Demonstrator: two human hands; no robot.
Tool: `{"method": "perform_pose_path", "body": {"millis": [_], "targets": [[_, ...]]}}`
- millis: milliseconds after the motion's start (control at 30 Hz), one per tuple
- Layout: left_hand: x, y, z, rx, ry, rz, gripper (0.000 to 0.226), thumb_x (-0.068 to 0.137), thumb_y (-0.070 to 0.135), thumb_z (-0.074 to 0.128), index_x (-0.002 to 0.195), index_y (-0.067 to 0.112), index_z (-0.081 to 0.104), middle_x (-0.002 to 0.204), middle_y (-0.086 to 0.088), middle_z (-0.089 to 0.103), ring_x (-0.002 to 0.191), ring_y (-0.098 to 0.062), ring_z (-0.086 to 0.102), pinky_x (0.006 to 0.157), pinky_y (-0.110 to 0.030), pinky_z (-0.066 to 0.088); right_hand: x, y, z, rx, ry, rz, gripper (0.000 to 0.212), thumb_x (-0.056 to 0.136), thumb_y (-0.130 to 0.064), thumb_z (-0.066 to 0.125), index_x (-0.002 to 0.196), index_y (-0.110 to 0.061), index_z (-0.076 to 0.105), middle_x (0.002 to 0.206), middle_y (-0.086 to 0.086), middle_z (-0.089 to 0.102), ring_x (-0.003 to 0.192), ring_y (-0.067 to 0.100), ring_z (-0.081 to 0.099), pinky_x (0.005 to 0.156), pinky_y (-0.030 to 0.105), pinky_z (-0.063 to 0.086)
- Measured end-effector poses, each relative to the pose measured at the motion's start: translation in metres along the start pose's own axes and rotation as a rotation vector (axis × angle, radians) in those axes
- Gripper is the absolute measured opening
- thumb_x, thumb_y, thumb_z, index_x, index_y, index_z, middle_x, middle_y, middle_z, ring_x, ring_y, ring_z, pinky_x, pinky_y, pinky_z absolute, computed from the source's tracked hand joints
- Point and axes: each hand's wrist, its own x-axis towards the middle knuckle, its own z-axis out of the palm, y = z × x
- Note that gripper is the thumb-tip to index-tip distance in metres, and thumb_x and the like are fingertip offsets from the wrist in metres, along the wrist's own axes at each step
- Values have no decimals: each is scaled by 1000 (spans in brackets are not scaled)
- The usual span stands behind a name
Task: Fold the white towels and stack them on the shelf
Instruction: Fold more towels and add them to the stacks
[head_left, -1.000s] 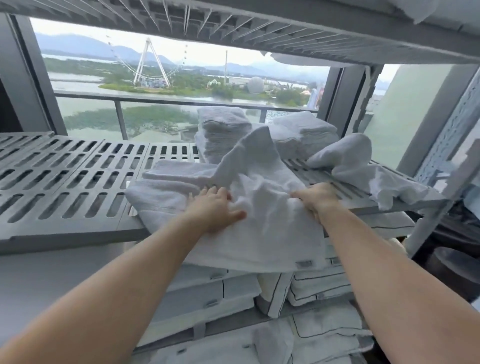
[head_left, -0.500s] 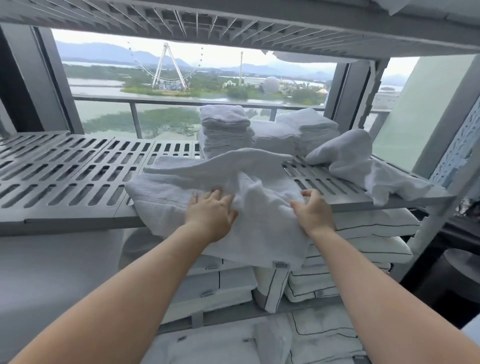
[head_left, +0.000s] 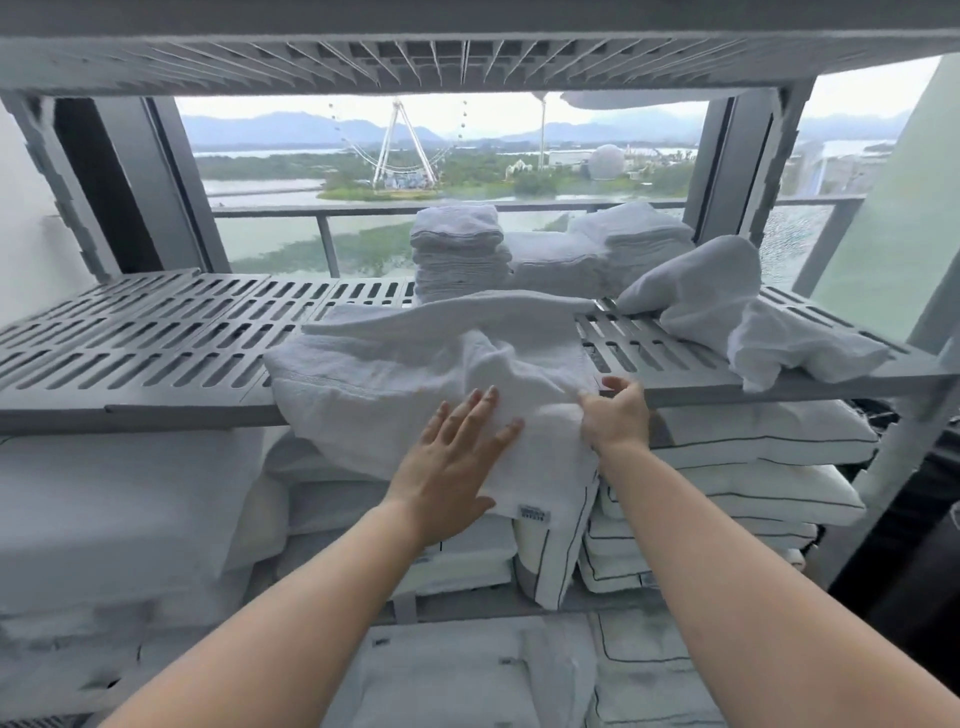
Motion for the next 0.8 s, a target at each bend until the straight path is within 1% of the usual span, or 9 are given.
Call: {"method": "perform_pose_path", "body": {"millis": [100, 200, 267, 367, 467, 533, 600, 733, 800], "targets": [[13, 24, 3, -4, 117, 11, 113, 74, 51, 79, 160, 30, 8, 167, -10, -8, 154, -29, -5, 124, -52, 12, -5, -5, 3, 249, 14, 217, 6, 88, -14, 67, 92, -13, 62, 79, 5, 62, 70, 22, 58, 70, 34, 49], [24, 39, 3, -14, 150, 34, 113, 73, 44, 81, 160, 26, 10, 168, -12, -2, 154, -31, -2, 121, -57, 17, -10, -7, 2, 403, -74, 369, 13, 89, -10, 64, 76, -9, 64, 59, 5, 55, 54, 22, 54, 62, 33, 48], [28, 48, 4, -20, 223, 72, 93, 83, 26, 69, 160, 20, 16, 167, -14, 7, 154, -32, 5, 119, -57, 23, -12, -9, -2, 467, -131, 432, 18, 91, -9, 61, 74, -10, 62, 55, 2, 55, 46, 16, 54, 53, 30, 49], [31, 51, 10, -47, 287, 96, 71, 89, 13, 41, 157, 9, 23, 166, -15, 16, 153, -34, 13, 115, -56, 31, -15, -12, -8, 579, -245, 504, 18, 96, -12, 57, 79, -10, 64, 62, 2, 61, 53, 16, 62, 59, 29, 54], [30, 47, 14, 15, 206, 132, 82, 90, 26, 56, 159, 6, 16, 166, -18, 8, 153, -38, 8, 115, -58, 30, -16, -13, -13, 653, -358, 509, 25, 100, -13, 48, 84, -6, 66, 69, 6, 68, 63, 20, 68, 68, 32, 56], [27, 43, 17, 55, 197, 142, 76, 93, 22, 48, 159, 5, 12, 166, -20, 5, 153, -40, 7, 115, -57, 29, -20, -17, -13, 680, -439, 507, 32, 103, -12, 41, 93, -1, 69, 83, 11, 74, 74, 24, 72, 76, 34, 57], [28, 41, 16, 20, 248, 110, 65, 97, 11, 35, 158, 4, 14, 165, -22, 7, 153, -40, 7, 116, -54, 30, -24, -25, -11, 671, -467, 491, 34, 104, -10, 37, 101, 1, 69, 89, 13, 75, 79, 23, 73, 75, 33, 57], [35, 45, 13, -41, 234, 70, 85, 92, 27, 61, 157, 0, 15, 165, -23, 8, 153, -40, 7, 116, -55, 29, -24, -36, -8, 636, -400, 490, 29, 102, 0, 35, 106, 3, 64, 93, 14, 70, 80, 21, 67, 79, 31, 57], [37, 50, 13, -82, 240, 56, 79, 91, 21, 58, 155, -3, 19, 163, -24, 13, 152, -39, 13, 115, -55, 32, -24, -38, -11, 627, -409, 518, 28, 102, 2, 34, 106, 2, 62, 93, 15, 68, 79, 21, 66, 72, 29, 59]]}}
